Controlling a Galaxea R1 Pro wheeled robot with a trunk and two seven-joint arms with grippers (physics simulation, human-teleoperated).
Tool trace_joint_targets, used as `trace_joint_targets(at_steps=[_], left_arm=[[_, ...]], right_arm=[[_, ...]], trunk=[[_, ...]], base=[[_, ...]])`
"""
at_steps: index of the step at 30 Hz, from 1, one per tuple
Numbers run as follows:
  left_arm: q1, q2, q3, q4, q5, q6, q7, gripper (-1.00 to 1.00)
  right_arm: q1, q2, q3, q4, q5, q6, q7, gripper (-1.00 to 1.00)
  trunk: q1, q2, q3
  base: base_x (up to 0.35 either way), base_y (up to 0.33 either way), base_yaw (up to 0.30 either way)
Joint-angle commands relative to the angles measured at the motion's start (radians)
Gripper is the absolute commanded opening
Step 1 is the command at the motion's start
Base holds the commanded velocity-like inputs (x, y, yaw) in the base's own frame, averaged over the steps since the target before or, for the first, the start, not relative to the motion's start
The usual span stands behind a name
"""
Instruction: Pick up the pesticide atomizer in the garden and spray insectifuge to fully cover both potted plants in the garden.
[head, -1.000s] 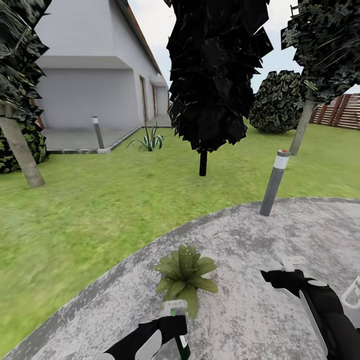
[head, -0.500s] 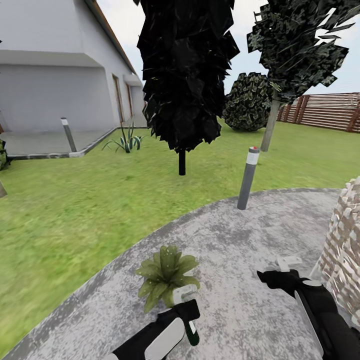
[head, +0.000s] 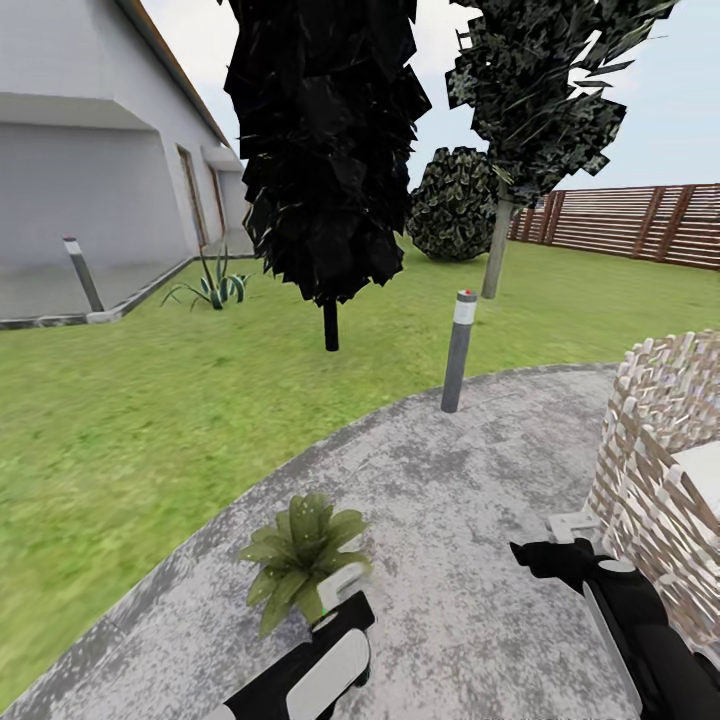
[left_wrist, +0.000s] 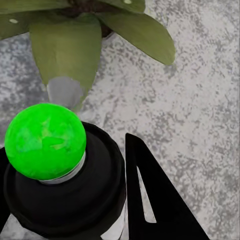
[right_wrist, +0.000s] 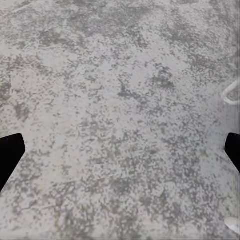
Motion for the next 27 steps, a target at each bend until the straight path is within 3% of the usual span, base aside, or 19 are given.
trace_joint_targets(at_steps=[1,4,8,11,14,16,19,27], left_arm=[[0.0,0.002,-0.001,0.003,-0.005,-0.008,0.007,-1.0],[0.0,0.003,0.0,0.027,-0.008,-0.012,0.014,-1.0],[-0.009,0.002,0.006,0.07,-0.004,-0.004,0.113,-1.0],[-0.016,0.001,0.006,0.083,0.0,0.01,0.134,-1.0],[-0.029,0.001,0.006,0.12,0.003,0.061,0.101,-1.0],[-0.038,0.001,0.008,0.146,0.007,0.101,0.038,-1.0],[-0.065,-0.001,0.024,0.19,0.072,0.192,-0.021,-1.0],[-0.067,0.0,0.029,0.205,0.085,0.189,-0.019,-1.0]], right_arm=[[0.0,0.0,0.0,-0.001,0.0,0.0,-0.001,1.0],[0.0,0.0,0.0,-0.001,0.0,0.0,-0.001,1.0],[0.0,0.0,0.0,-0.002,0.0,0.0,-0.001,1.0],[0.0,0.0,-0.001,-0.002,0.0,0.0,-0.001,1.0],[0.0,0.0,-0.001,-0.002,0.0,0.0,-0.001,1.0],[0.0,0.0,-0.002,-0.003,0.0,0.0,-0.001,1.0],[0.0,0.0,-0.004,-0.003,0.0,0.0,-0.001,1.0],[0.0,0.0,-0.005,-0.003,0.0,0.0,-0.001,1.0]], trunk=[[0.0,0.0,0.0],[0.0,0.0,0.0],[0.0,0.0,0.0],[0.0,0.0,0.0],[0.0,0.0,0.0],[0.0,0.0,0.0],[0.0,0.0,0.0],[0.0,0.0,0.0]], base=[[0.0,0.0,-0.011],[0.0,0.0,-0.004],[0.0,0.0,0.0],[0.0,0.0,0.0],[0.0,0.0,0.0],[0.0,0.0,0.0],[0.0,0.0,0.0],[0.0,0.0,0.0]])
